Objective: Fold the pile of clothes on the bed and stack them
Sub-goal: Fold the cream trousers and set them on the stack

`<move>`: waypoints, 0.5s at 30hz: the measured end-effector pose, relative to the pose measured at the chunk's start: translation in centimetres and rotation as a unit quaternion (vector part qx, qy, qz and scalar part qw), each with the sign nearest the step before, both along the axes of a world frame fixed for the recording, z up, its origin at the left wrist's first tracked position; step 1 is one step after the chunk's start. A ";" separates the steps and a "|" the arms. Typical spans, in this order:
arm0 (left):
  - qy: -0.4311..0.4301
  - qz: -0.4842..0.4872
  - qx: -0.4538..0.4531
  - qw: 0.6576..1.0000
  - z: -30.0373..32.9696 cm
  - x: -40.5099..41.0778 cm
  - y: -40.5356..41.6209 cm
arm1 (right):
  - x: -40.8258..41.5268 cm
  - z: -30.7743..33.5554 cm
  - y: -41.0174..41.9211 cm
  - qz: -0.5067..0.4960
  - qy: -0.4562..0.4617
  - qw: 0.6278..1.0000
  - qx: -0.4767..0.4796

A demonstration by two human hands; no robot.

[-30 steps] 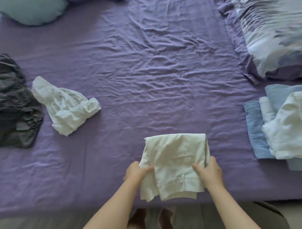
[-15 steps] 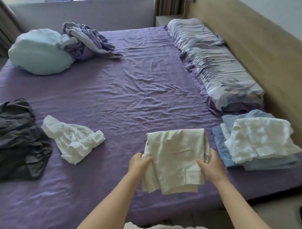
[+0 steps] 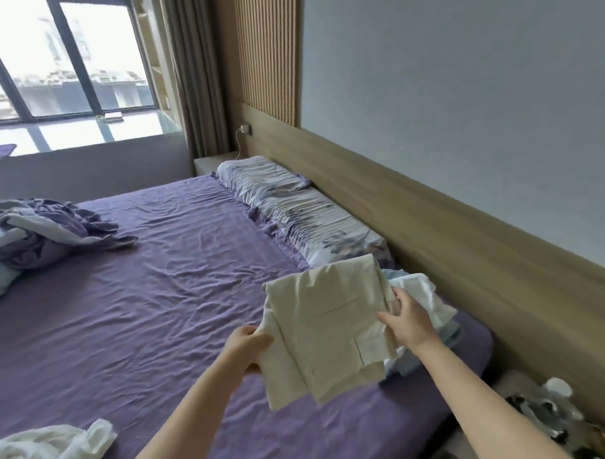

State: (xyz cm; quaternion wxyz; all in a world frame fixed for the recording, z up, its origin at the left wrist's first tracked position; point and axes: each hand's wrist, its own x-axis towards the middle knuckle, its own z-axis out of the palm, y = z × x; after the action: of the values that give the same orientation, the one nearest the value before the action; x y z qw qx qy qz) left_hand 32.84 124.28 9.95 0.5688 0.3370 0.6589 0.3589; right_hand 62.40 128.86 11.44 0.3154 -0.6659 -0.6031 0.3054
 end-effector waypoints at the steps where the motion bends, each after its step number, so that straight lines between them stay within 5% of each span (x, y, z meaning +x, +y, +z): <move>1: -0.005 -0.021 -0.002 1.000 0.3 1.1 0.8 | 1.3 0.2 0.7 -0.007 -0.010 1.000 0.000; 7: 0.000 -0.077 -0.013 0.997 -0.1 9.5 6.3 | 10.4 -1.0 6.6 -0.035 -0.059 0.997 -0.034; 15: 0.030 -0.034 -0.081 0.996 -4.0 22.2 16.1 | 21.2 -6.3 17.6 -0.025 -0.045 0.995 -0.090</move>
State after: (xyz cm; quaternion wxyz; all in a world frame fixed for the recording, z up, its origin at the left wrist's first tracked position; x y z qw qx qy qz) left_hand 55.03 140.42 5.99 0.5859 0.3225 0.6911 0.2741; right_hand 83.62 146.46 5.12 0.2340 -0.7195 -0.5704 0.3199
